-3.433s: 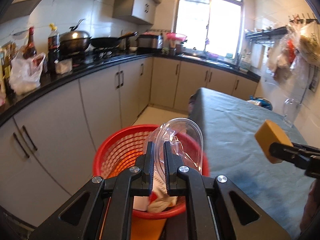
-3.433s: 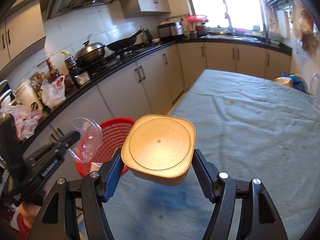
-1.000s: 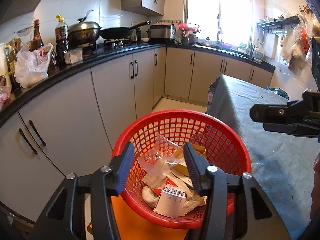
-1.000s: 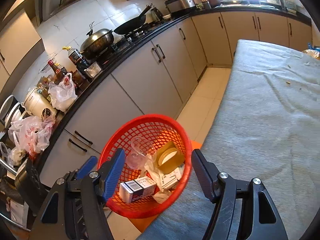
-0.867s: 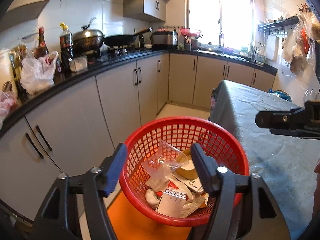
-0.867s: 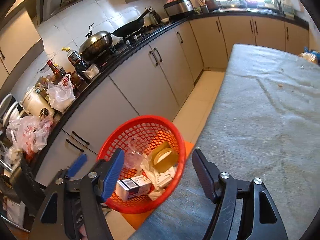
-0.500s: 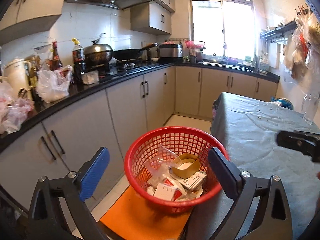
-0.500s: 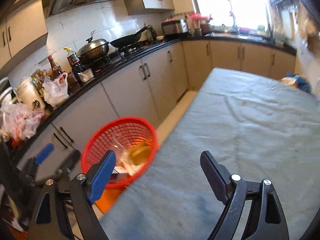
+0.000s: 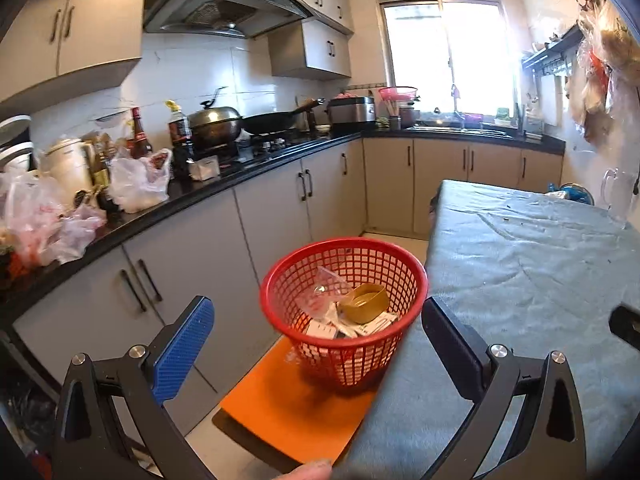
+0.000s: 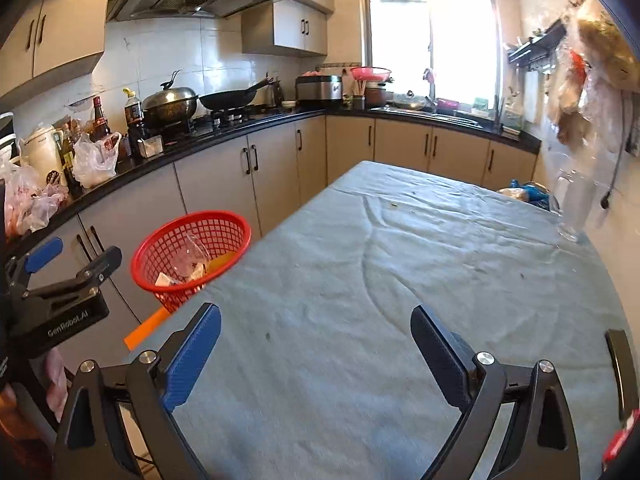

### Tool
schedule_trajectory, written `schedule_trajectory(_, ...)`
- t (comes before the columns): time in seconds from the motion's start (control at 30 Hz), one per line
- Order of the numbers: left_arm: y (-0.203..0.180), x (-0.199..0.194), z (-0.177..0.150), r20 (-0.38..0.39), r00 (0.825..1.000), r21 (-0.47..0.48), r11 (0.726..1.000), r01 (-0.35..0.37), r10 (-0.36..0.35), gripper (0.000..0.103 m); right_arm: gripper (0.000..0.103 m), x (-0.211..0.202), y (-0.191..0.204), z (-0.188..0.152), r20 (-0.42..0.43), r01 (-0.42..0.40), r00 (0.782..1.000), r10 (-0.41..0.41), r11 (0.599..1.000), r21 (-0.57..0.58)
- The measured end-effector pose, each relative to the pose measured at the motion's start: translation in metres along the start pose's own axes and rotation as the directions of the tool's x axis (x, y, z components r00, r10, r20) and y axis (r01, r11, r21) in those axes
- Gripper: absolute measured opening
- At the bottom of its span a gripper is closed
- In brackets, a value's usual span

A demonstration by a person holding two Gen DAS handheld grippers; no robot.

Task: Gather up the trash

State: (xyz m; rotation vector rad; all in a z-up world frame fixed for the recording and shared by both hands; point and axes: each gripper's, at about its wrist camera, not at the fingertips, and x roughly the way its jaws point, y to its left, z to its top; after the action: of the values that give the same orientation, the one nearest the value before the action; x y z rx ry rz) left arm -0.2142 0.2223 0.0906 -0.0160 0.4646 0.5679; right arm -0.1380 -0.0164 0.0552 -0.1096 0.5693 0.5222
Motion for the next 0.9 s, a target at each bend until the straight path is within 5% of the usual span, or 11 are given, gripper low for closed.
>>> schedule_trajectory(0.37,-0.019,-0.016,-0.011,-0.004,1.0,0.033,0.999,0.012,-0.012,0.103,0.102,-0.021,0.007,-0.028,0.023,0.107,0.994,-0.105,0.992,-0.072)
schedule_trajectory(0.9,-0.012,-0.006,-0.018,-0.029,1.0,0.04,0.999,-0.009,0.01,0.103,0.102,-0.016,0.01,-0.029,0.007,0.118,0.993,-0.118,0.989,-0.086)
